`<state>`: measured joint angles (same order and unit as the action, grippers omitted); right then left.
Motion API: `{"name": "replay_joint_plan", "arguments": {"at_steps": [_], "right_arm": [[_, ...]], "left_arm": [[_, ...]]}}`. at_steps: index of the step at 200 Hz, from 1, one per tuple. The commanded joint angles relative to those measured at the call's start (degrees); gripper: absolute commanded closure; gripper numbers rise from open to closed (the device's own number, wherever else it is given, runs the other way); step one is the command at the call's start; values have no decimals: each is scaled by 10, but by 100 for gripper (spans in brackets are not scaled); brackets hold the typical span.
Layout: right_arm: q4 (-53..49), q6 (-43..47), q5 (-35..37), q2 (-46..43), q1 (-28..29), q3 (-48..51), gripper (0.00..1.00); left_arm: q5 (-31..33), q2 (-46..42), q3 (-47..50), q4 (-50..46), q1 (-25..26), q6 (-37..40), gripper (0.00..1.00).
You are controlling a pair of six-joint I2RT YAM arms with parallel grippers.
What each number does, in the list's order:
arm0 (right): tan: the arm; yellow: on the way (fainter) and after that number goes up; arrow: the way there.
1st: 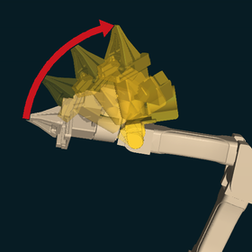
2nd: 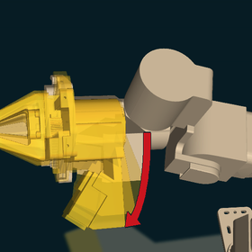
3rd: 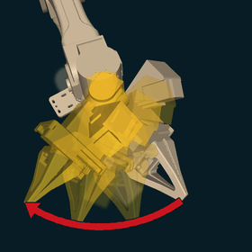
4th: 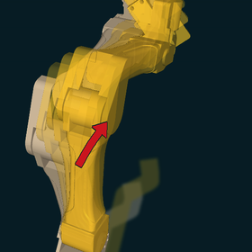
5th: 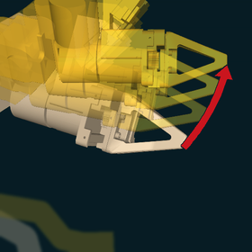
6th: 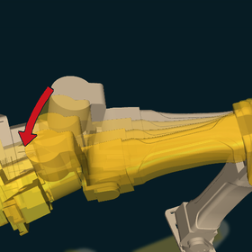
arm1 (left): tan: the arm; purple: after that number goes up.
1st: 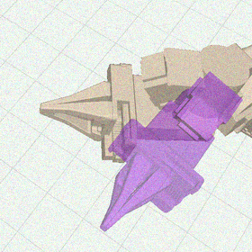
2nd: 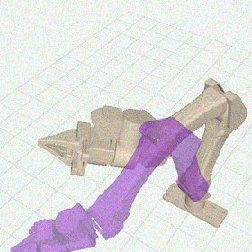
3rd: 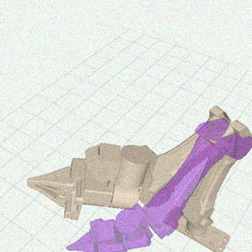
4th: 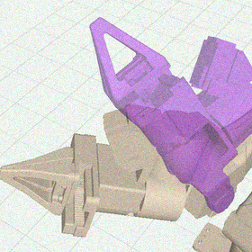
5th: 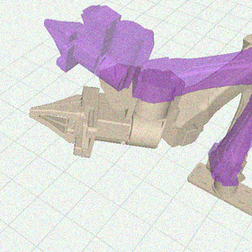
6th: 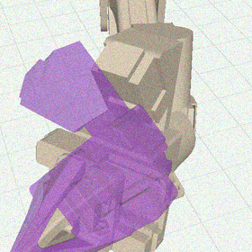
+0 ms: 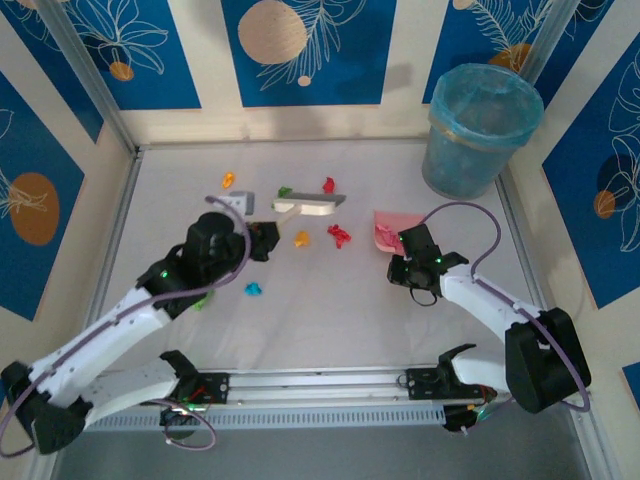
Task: Sweep away the paper scraps from the table
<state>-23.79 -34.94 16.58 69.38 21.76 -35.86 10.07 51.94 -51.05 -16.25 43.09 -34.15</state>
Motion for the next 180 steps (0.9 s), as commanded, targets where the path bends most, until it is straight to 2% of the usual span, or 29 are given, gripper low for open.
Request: {"name": "replay_joint_plan", "arguments": {"at_steps": [1,37,66,90,107,132,151,180], "right_arm": [[5,4,15,-22,5,6,100],[5,2,17,-71,9,11,100],[-40,-18,4,-121,17,-19,100],[-119,-14,7,-142,19,-84,100],[-202,-6,24,-127,12,-169,100],[-267,18,-5,-89,-30,-285,100],[-296,36,-43,-44,-80,-377,100],[-301,31,-153,27,-182,-491,100]], "left_arm": [[54,-76,67,22,-1,5,100],[33,-174,172,46,0,8,100],[-29,-184,233,100,0,14,100],[-57,-190,259,127,0,48,100],[-73,-195,266,140,0,59,100],[-88,-200,271,162,2,54,100],[-94,-201,264,145,3,65,100],[-95,-218,302,169,7,72,100]]}}
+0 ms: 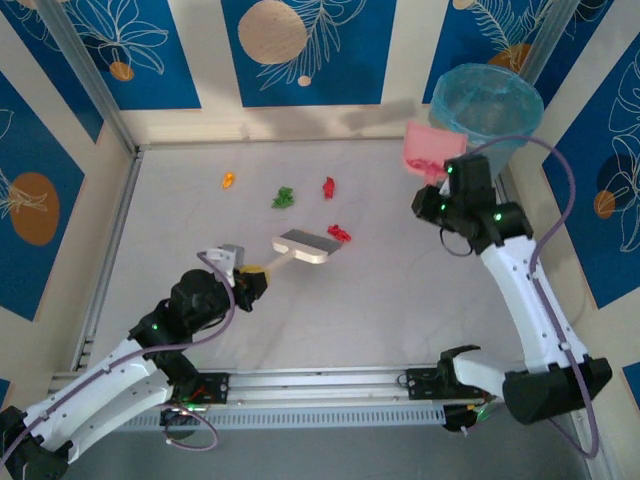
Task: Sweep away the paper scraps from the table
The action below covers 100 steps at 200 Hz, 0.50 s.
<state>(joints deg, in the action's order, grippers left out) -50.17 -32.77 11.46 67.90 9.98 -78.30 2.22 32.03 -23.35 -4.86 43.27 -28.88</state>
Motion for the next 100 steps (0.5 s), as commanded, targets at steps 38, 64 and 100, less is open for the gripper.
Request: {"name": "replay_joint_plan", "arguments": {"at_steps": [38,64,100], "right_arm": [[-3,-53,-289,159,-175,-202,100],[48,-129,-387,220,-217,-257,100],[160,-275,-473,273,-249,-278,100]], "left_arm": [[-9,-44,44,61,6,23,100],[-5,-51,57,72,6,14,100],[2,-50,60,71,6,9,100]]}}
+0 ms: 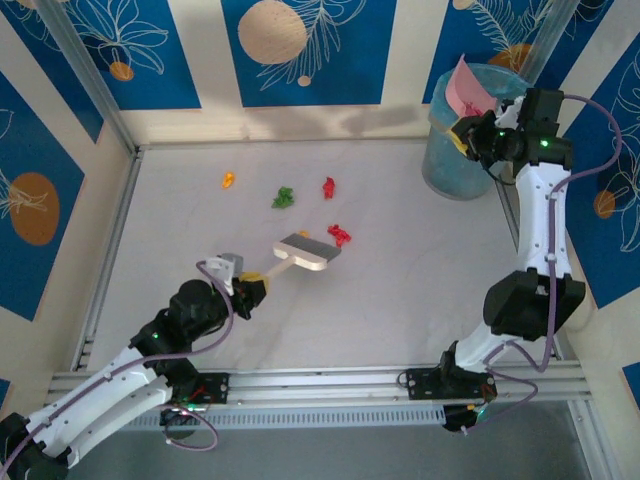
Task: Sweep away the paper scraps from the table
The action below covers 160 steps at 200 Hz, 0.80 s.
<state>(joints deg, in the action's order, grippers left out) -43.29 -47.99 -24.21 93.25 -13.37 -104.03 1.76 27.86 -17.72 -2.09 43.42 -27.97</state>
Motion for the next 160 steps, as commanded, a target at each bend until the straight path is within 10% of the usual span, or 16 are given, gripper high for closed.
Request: {"name": "replay_joint_plan", "arguments": {"at_steps": [1,91,160], "right_arm": [[94,-128,-117,20,-17,-20,100],[472,-576,-167,31,-59,106,100],[497,-591,-173,29,-66,103,100]], "left_arm": [[6,-8,4,44,5,0,100],[2,17,11,65,5,-7,100],[3,17,12,65,5,-5,100]]}}
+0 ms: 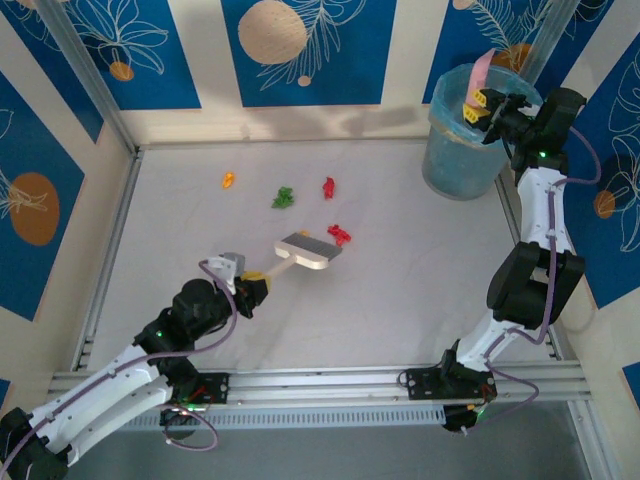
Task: Sweep away the paper scraps from the table
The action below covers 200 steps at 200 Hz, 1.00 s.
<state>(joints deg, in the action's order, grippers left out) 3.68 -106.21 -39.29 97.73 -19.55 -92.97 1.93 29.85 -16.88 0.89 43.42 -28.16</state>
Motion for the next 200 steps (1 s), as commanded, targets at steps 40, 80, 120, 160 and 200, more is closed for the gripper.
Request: {"name": "replay_joint_plan", "arguments": {"at_steps": [40,80,120,160,200], "right_arm": [[-33,76,-14,-47,-5,1,100],[-94,224,21,-120,13,28,100],[-288,483,108,-227,108,72,100],[-448,646,269,-310,246,187,100],[-524,688,428,-399,361,334,100]], "left_arm": [[4,-4,3,34,6,-4,100],[13,-6,3,29,5,-6,100],[51,-14,-5,-6,5,-17,100],[117,-57,-6,-60,5,-37,100],[147,-105,-2,-83,6,-41,100]]}}
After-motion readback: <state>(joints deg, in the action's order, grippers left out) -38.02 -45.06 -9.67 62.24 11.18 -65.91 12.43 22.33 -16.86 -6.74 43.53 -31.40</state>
